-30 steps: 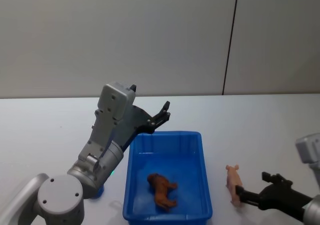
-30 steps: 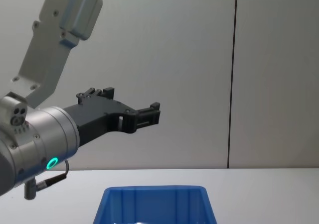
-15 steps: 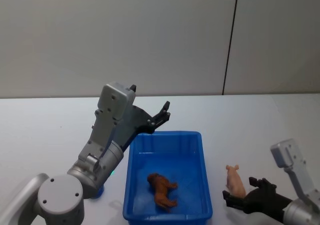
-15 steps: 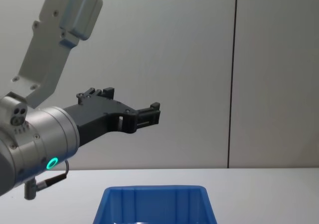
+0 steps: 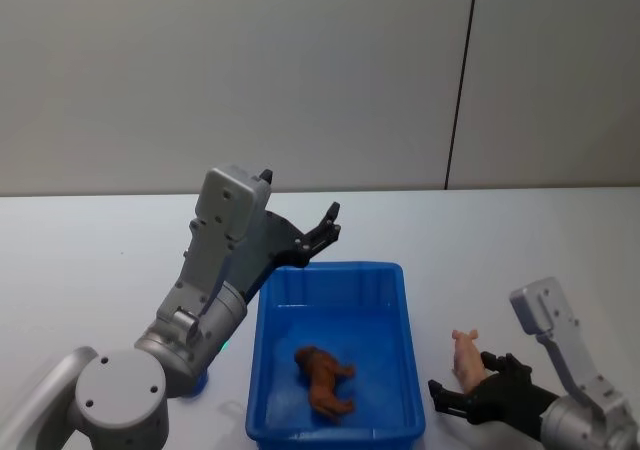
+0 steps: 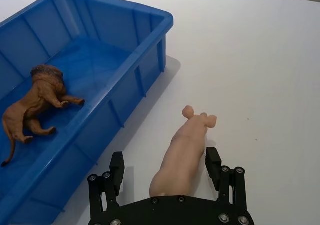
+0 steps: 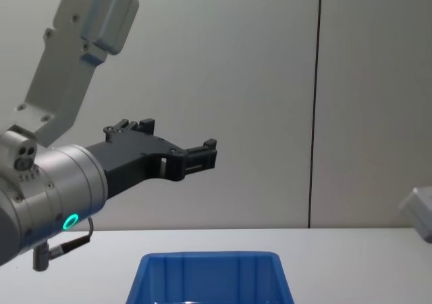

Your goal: Pick up the two dolls from the table and place them into the box.

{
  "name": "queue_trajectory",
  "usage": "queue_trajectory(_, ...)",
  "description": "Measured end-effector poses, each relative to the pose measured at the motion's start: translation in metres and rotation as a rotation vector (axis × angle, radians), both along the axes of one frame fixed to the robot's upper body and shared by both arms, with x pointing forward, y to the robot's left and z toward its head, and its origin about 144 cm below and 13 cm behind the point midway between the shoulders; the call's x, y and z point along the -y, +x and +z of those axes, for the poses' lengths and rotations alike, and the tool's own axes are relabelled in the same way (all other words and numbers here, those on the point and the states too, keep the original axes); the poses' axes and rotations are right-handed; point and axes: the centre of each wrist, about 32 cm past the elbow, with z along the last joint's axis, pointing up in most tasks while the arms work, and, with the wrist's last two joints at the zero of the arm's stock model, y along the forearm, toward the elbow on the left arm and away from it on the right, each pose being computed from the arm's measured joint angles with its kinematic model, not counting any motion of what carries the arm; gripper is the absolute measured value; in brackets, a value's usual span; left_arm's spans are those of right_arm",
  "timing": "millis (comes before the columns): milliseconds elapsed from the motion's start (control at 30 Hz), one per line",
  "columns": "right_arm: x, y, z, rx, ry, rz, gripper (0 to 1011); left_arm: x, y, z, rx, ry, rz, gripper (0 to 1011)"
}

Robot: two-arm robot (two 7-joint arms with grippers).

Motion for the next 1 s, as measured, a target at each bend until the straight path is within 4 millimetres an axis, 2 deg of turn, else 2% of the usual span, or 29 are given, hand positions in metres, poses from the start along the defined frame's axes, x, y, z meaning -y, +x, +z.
queue_trajectory(200, -0.0046, 0.0024, -0.0012, 0.004, -0.010, 0.003, 977, 0.0000, 0.0000, 0.0000, 0.000, 0.000, 0.000, 1000)
queue_trajectory(300, -0.0059, 0.0032, -0.0015, 0.006, -0.013, 0.003, 880, 0.0000, 0.0000, 0.0000, 0.000, 0.000, 0.000, 1000)
queue_trajectory(400, -0.0067, 0.0037, -0.0018, 0.007, -0.014, 0.004, 831, 0.0000, 0.0000, 0.0000, 0.000, 0.000, 0.000, 1000)
queue_trajectory(433, -0.0069, 0.0038, -0.0018, 0.007, -0.015, 0.004, 780, 0.0000, 0.0000, 0.0000, 0.000, 0.000, 0.000, 1001)
queue_trajectory(533, -0.0076, 0.0042, -0.0020, 0.008, -0.017, 0.004, 728, 0.0000, 0.0000, 0.0000, 0.000, 0.000, 0.000, 1000)
queue_trajectory(567, -0.0081, 0.0044, -0.0021, 0.008, -0.017, 0.005, 662, 0.0000, 0.0000, 0.0000, 0.000, 0.000, 0.000, 1000)
queue_trajectory(633, -0.0085, 0.0046, -0.0023, 0.008, -0.019, 0.005, 621, 0.0000, 0.0000, 0.0000, 0.000, 0.000, 0.000, 1000)
queue_trajectory(667, -0.0086, 0.0047, -0.0023, 0.008, -0.019, 0.005, 563, 0.0000, 0.0000, 0.0000, 0.000, 0.000, 0.000, 1001)
queue_trajectory(1000, -0.0096, 0.0052, -0.0026, 0.009, -0.020, 0.006, 383, 0.0000, 0.0000, 0.0000, 0.000, 0.000, 0.000, 1000)
